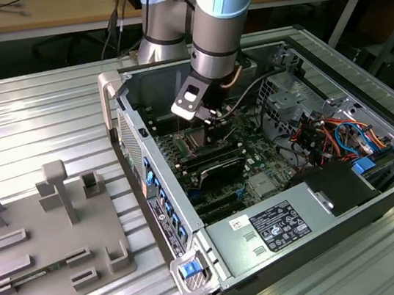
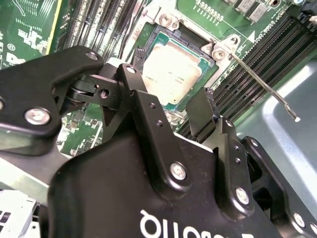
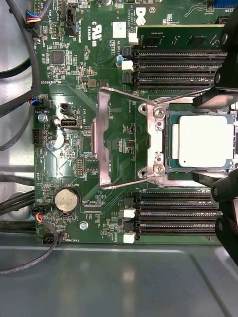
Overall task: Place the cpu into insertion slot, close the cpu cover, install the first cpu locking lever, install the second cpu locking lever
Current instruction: 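Place the cpu into insertion slot, then close the cpu cover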
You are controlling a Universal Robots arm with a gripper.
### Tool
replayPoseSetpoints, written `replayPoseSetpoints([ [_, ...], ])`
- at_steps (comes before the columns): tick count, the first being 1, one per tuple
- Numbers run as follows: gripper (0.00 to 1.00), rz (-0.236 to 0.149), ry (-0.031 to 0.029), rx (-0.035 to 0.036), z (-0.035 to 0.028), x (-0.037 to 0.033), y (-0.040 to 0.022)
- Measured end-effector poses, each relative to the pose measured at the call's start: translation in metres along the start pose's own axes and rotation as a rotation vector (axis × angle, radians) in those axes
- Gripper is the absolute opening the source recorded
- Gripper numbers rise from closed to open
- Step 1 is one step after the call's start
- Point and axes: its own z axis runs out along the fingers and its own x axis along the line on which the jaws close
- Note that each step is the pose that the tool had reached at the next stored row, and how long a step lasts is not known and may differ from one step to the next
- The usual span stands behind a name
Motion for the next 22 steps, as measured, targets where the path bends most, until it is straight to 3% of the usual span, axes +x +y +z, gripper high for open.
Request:
replayPoseSetpoints([
  [4, 0.62, 0.0, 0.0, 0.0005, -0.0063, 0.0001, 0.0002],
  [5, 0.53, 0.0, 0.0, 0.0006, -0.0086, 0.0002, 0.0003],
  [6, 0.53, 0.0, 0.0, 0.0007, -0.0098, 0.0002, 0.0003],
  [7, 0.47, 0.0, 0.0001, 0.0008, -0.0109, 0.0002, 0.0004],
  [8, 0.35, 0.0, 0.0001, 0.0012, -0.0129, 0.0002, 0.0005],
  [9, 0.29, 0.0, 0.0003, 0.0013, -0.0132, 0.0003, 0.0006],
  [10, 0.29, 0.0, 0.0003, 0.0012, -0.0132, 0.0003, 0.0006],
  [13, 0.11, 0.0, 0.0001, 0.0014, -0.0134, 0.0002, 0.0006],
  [22, 0.11, 0.0, 0.0001, 0.0016, -0.0148, 0.0002, 0.0006],
])
